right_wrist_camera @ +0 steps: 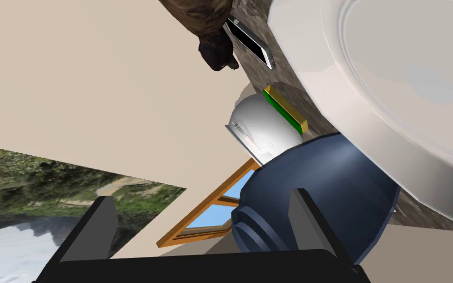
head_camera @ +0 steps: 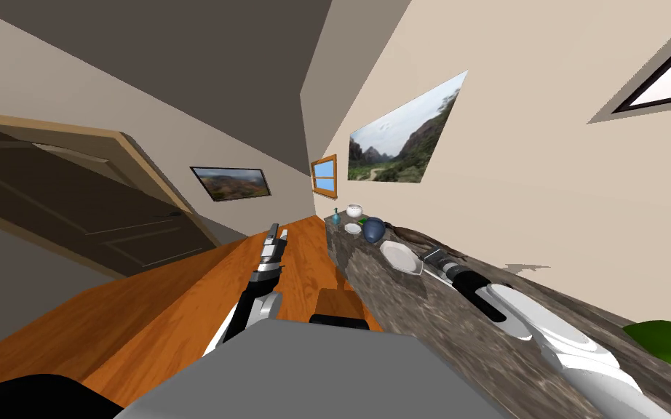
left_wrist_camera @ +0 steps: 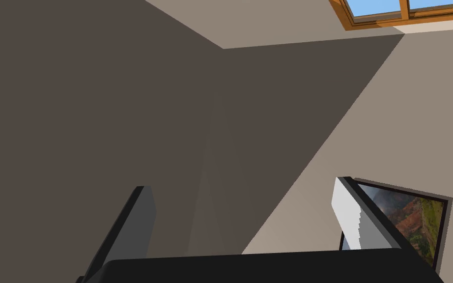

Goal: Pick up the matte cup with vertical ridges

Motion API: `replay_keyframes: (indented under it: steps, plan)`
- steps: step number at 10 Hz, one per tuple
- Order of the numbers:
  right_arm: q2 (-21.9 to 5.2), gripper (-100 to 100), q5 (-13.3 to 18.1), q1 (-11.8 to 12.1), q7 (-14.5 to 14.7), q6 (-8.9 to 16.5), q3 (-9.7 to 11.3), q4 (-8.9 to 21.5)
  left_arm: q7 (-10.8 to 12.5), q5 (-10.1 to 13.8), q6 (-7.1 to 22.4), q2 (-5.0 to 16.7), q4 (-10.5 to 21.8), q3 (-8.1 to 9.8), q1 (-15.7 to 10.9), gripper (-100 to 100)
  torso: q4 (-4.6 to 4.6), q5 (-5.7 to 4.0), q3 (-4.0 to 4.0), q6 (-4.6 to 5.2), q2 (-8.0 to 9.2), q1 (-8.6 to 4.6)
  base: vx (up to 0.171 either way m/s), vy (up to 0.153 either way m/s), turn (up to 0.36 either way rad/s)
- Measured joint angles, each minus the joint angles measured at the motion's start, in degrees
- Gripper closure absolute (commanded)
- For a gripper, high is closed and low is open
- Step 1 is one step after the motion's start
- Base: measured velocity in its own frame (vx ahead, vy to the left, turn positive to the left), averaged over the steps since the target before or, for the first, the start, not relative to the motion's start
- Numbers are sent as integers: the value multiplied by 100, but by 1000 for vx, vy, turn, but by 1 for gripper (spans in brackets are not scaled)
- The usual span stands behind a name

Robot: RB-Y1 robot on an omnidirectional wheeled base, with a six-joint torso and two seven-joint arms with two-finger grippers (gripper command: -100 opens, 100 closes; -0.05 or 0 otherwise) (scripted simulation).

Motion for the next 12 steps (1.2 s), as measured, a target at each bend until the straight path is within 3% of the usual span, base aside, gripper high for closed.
replay_keyframes:
  steps: [12]
  plan:
    - [-1787, -100, -171, 635, -1081, -982, 300, -86, 0, 0, 0, 0, 0, 1, 1, 0, -2, -4, -6, 3, -12, -11, -40, -49, 93]
